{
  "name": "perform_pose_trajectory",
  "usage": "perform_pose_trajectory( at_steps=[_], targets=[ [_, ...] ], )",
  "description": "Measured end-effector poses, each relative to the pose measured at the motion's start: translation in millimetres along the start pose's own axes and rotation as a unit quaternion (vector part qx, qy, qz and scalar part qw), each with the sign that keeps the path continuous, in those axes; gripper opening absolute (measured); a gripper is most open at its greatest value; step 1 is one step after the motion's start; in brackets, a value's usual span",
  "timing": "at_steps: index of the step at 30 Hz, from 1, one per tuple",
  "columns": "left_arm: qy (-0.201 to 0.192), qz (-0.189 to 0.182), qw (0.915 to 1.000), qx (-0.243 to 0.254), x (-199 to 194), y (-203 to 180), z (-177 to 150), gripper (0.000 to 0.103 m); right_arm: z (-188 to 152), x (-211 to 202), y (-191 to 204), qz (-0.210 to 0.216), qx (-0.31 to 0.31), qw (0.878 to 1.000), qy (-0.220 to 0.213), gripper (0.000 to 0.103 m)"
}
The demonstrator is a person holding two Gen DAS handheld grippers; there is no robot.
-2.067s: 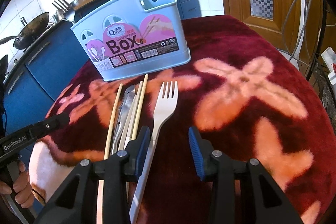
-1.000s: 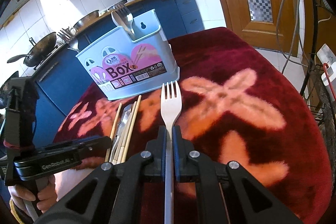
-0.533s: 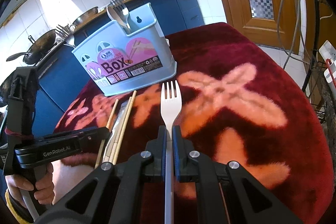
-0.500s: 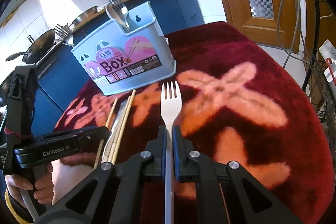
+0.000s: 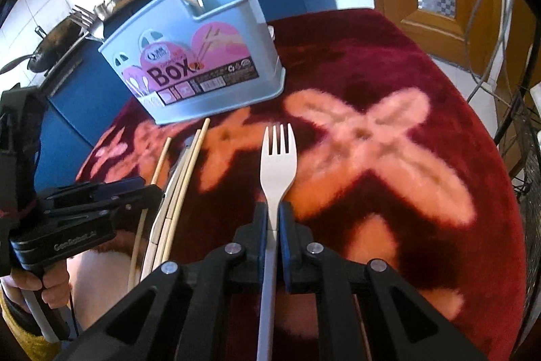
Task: Organize utensils
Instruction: 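Close left tool on a wooden chopstick while right tool holds the white fork, then lift the white fork with right tool and chopstick with left tool over the caddy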
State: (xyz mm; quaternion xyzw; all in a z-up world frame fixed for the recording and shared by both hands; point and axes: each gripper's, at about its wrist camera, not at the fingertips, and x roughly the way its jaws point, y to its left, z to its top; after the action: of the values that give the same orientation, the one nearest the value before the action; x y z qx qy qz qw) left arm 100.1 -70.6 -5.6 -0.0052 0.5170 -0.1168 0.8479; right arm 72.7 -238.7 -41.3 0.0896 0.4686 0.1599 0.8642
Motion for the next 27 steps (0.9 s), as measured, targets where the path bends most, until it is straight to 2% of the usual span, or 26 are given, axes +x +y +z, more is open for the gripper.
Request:
perform_pose_trajectory(
  at_steps=[3, 5, 6, 12, 15, 16, 21, 27],
  targets=[
    [0.000, -0.010, 0.9999, -0.003, -3.7, 3.9, -2.6, 0.027, 4.8, 3.3, 1.6, 0.000, -0.006, 1.000, 0.021, 0.011],
    [0.002, -0.022, 0.9997, -0.011, -6.7, 7.2, -4.8, 0.013, 7.7, 5.4, 2.8, -0.001, -0.008, 0.999, 0.031, 0.011],
    [0.004, -0.031, 0.9993, -0.018, -8.1, 9.7, -5.6, 0.009, 8.6, 6.4, 2.8, 0.000, -0.007, 0.999, 0.035, 0.011],
    [0.006, -0.067, 0.9967, -0.046, -15.2, 19.6, -13.0, 0.006, 8.6, 4.4, -0.3, 0.015, 0.018, 0.999, 0.034, 0.009],
    [-0.005, -0.085, 0.9947, -0.057, -21.9, 22.9, -18.4, 0.002, 4.9, -0.8, -6.4, 0.065, 0.056, 0.996, 0.026, 0.008],
    [-0.014, -0.090, 0.9942, -0.058, -26.2, 24.1, -19.3, 0.002, 3.7, -3.7, -7.0, 0.078, 0.065, 0.995, 0.021, 0.008],
    [-0.055, -0.109, 0.9903, -0.067, -48.9, 29.5, -18.6, 0.002, 3.5, -21.5, 5.5, 0.089, 0.058, 0.994, -0.019, 0.008],
    [-0.126, -0.126, 0.9818, -0.065, -79.6, 32.3, -14.8, 0.002, 7.3, -52.7, 29.0, 0.094, 0.028, 0.991, -0.094, 0.008]
  ],
)
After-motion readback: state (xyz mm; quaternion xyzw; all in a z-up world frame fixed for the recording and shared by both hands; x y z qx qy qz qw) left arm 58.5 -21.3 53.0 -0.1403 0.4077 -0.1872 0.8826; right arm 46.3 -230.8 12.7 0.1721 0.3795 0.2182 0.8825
